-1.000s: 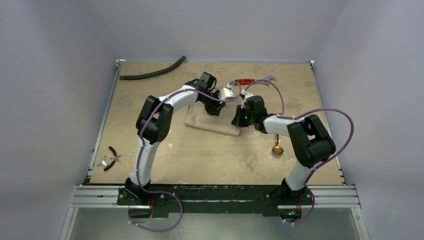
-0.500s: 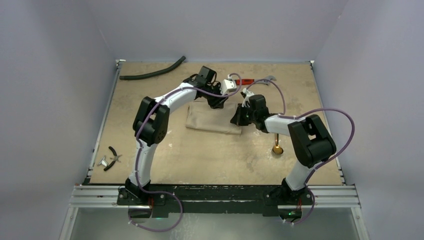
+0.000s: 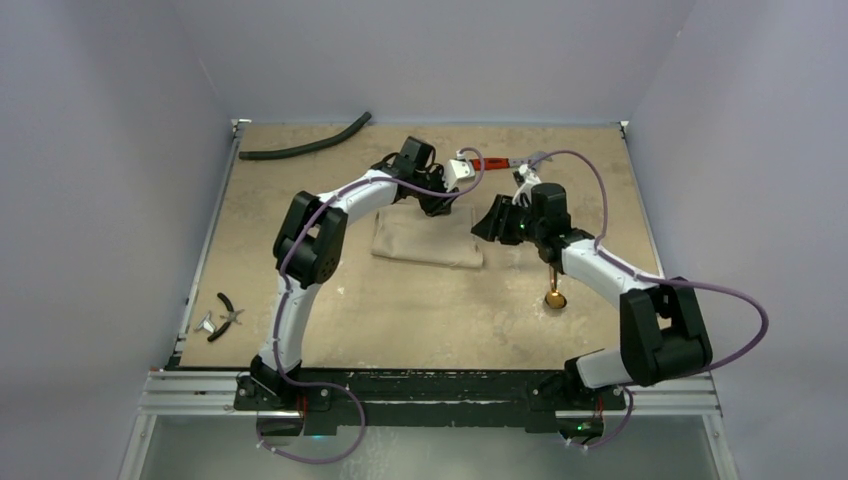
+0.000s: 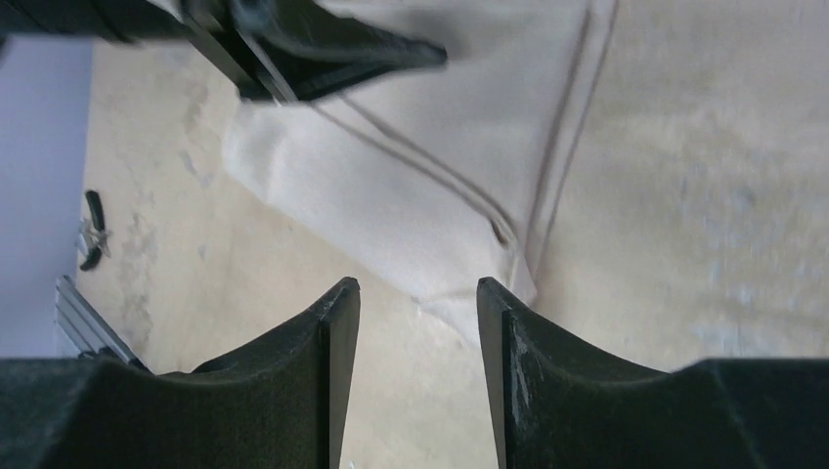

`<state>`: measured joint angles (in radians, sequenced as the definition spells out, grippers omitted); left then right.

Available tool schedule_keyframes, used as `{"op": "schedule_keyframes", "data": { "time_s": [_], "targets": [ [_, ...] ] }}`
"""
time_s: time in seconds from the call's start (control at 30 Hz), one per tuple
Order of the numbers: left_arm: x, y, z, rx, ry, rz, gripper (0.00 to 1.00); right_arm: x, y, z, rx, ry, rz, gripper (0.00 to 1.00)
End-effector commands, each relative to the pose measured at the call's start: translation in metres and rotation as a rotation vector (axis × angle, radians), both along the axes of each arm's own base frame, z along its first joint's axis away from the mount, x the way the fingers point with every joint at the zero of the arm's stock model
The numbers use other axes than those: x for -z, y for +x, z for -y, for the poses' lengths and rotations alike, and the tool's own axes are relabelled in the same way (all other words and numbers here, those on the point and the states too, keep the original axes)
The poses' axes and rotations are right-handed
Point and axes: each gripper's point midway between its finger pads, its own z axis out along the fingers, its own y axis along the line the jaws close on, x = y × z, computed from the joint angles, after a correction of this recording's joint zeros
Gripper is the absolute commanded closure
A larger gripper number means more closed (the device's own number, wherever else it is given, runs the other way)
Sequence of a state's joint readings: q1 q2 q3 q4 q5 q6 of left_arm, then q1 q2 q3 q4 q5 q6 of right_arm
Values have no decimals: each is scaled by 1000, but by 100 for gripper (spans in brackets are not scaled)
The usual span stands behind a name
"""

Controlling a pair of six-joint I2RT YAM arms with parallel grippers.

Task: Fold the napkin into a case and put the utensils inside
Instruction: Rotate the 2/3-rectangle-folded napkin at the center of the board.

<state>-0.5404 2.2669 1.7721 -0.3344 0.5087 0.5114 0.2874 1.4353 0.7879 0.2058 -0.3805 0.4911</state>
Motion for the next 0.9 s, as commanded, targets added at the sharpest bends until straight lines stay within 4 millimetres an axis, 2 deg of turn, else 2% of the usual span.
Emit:
{"op": "schedule_keyframes", "data": {
  "time_s": [0.0, 0.17, 0.27, 0.4, 0.77, 0.87],
  "targets": [
    [-3, 0, 8, 8, -22, 8, 63, 43, -40, 17, 37, -58, -172, 49],
    [1, 0, 7, 9, -8, 1, 64, 61, -47, 15, 15, -55, -207, 48],
    [2, -1, 6, 7, -3, -5, 65, 59, -42, 8, -6, -26, -186, 51],
    [3, -2, 5, 8, 2, -7, 65, 55, -36, 1, -30, 13, -165, 60],
    [8, -5, 3, 17, 17, -20, 66, 66, -22, 3, -35, -42, -153, 59],
    [8, -5, 2, 19, 19, -19, 66, 58, -17, -2, -54, -22, -120, 64]
  ]
}}
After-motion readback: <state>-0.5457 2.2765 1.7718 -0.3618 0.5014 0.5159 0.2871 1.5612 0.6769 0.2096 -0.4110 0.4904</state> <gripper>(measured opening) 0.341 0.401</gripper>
